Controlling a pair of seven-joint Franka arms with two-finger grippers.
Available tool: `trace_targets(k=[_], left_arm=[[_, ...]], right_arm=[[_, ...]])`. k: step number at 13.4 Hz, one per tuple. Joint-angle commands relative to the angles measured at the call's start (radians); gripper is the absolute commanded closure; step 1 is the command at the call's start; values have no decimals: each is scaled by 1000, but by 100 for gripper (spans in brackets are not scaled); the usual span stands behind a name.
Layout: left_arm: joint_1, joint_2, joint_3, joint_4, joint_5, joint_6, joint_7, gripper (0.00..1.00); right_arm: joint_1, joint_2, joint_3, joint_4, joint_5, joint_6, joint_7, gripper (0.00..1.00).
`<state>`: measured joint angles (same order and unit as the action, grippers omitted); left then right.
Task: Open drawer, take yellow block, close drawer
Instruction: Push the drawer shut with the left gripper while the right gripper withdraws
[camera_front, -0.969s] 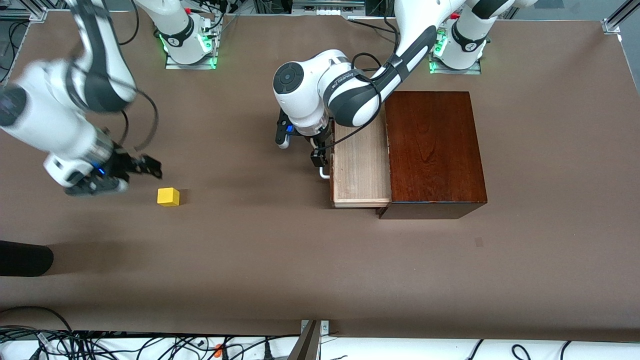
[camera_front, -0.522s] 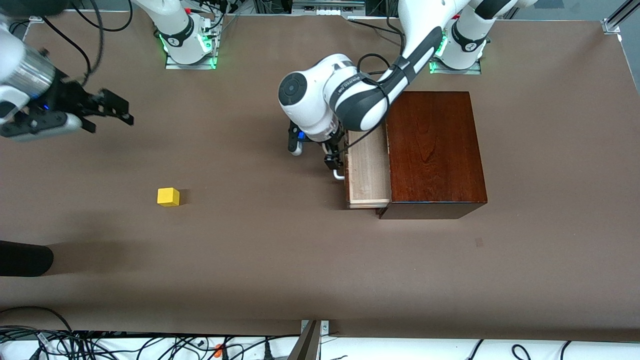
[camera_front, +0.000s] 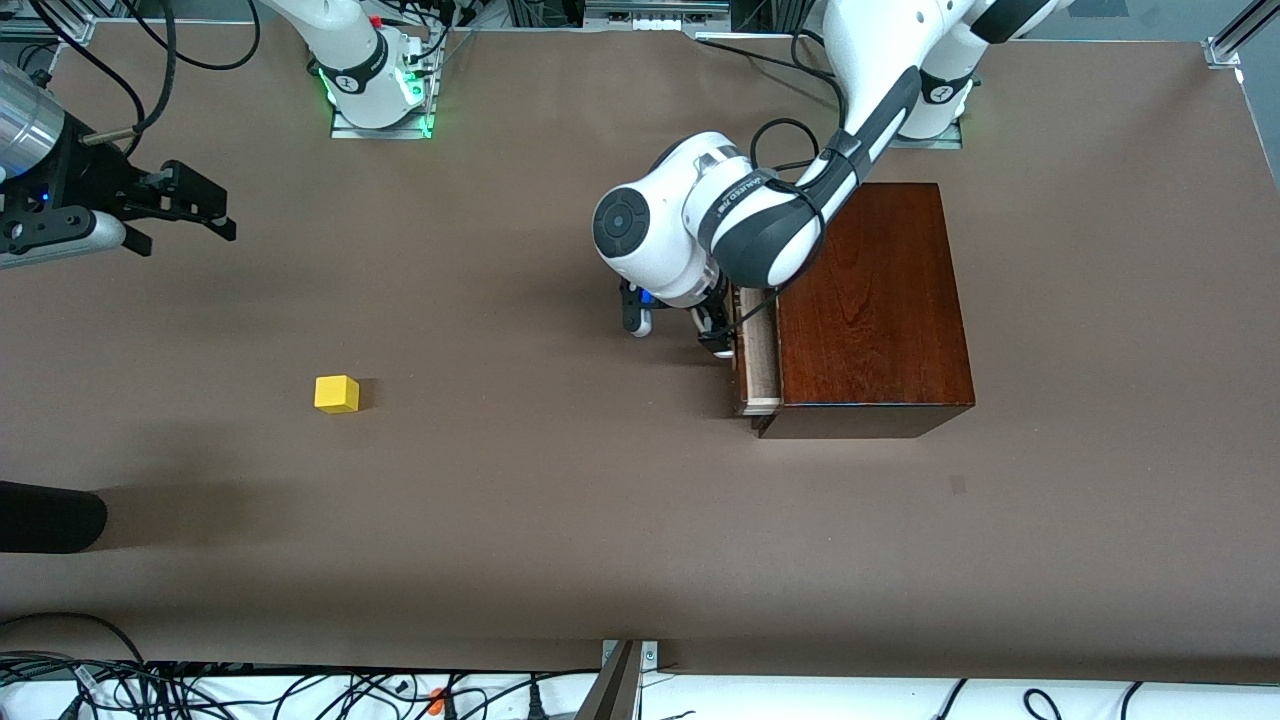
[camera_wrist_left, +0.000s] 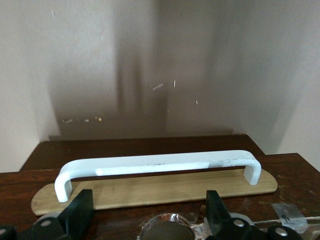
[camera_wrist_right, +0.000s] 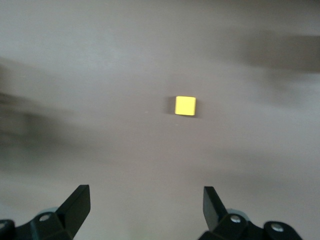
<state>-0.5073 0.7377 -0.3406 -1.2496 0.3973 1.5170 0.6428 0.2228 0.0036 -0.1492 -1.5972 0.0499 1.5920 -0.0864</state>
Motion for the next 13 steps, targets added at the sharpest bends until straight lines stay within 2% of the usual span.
trace_targets(k=[1, 5, 9, 11, 13], left_arm=[[47, -26, 8, -11, 35, -60, 26, 0], [84, -26, 6, -19, 69, -115, 28, 0], [50, -18, -3, -2, 58, -59, -3, 0], [1, -20, -5, 15, 51, -3, -139, 0], [-37, -21, -9, 76, 48, 6, -308, 0]], right_arm=[[3, 15, 8, 34, -57, -37, -1, 0], [13, 39, 7, 54, -50, -32, 5, 0], [13, 44, 5, 56, -48, -24, 4, 0], [15, 45, 5, 56, -48, -23, 4, 0], [15, 46, 7, 56, -48, -14, 2, 0]])
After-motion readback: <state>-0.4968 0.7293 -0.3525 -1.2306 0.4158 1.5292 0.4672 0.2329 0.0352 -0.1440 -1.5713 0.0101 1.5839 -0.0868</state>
